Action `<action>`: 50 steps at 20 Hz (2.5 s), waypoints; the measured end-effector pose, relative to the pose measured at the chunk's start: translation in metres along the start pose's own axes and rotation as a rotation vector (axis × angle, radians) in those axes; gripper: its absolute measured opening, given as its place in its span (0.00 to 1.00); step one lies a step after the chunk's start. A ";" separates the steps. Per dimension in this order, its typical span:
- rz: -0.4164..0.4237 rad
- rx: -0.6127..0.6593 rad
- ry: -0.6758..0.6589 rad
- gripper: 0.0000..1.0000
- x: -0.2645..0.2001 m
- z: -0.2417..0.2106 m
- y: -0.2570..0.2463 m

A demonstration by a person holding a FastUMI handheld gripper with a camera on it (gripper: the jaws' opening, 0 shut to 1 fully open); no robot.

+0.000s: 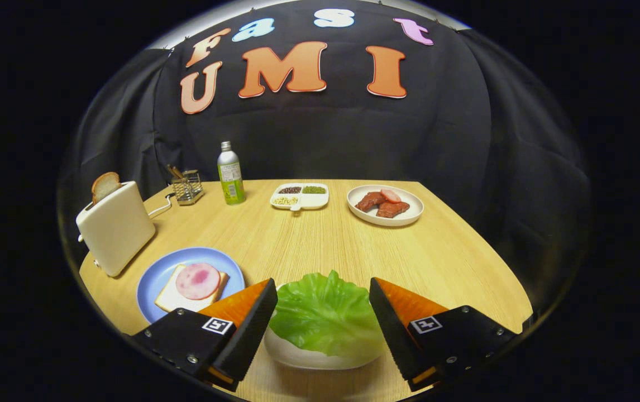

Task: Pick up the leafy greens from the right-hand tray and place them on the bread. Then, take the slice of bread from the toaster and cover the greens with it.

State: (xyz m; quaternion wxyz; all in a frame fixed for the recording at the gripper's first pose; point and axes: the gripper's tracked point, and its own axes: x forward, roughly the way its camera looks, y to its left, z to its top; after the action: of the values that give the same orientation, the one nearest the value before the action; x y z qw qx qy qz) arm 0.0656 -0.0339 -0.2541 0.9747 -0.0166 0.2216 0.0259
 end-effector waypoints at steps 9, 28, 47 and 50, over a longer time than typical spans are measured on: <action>0.009 0.008 0.144 0.96 0.020 -0.044 -0.001; -0.068 0.010 0.215 0.03 0.024 -0.058 -0.013; -0.103 -0.041 0.093 0.01 -0.012 0.006 0.016; -0.111 -0.024 0.134 0.03 0.001 -0.017 0.015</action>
State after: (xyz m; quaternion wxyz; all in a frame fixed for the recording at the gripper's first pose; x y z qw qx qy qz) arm 0.0587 -0.0194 -0.2703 0.9574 -0.0422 0.2845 -0.0265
